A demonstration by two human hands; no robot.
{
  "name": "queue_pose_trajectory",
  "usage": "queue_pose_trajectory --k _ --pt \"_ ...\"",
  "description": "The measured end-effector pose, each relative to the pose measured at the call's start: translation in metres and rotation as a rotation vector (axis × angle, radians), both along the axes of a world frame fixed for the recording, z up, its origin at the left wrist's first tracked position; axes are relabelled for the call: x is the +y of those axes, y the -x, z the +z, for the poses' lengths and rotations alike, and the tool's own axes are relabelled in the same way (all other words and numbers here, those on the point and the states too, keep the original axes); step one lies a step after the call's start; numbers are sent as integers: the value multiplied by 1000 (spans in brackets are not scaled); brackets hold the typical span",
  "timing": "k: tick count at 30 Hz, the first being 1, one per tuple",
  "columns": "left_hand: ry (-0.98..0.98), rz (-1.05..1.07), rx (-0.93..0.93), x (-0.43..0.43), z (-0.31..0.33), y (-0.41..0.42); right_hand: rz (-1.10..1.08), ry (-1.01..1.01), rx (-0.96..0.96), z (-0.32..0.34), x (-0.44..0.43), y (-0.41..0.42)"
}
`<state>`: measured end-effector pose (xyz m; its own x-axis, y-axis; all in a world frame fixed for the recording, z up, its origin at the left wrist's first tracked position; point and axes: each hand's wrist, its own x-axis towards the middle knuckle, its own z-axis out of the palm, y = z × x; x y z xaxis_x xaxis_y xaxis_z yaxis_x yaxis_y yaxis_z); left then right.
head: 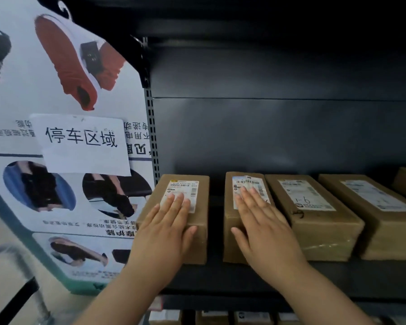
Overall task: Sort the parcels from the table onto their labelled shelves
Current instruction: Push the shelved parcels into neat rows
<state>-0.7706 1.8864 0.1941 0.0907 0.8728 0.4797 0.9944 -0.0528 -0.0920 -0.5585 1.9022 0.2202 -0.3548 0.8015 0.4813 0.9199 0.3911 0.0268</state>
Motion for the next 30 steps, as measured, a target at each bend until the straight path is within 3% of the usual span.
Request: queue_pose_trajectory --k 7,30 --pt "-38 -50 -95 15 4 0 -14 -31 27 -8 11 1" --pt "53 -52 -59 24 12 -4 56 -3 -15 0 35 -1"
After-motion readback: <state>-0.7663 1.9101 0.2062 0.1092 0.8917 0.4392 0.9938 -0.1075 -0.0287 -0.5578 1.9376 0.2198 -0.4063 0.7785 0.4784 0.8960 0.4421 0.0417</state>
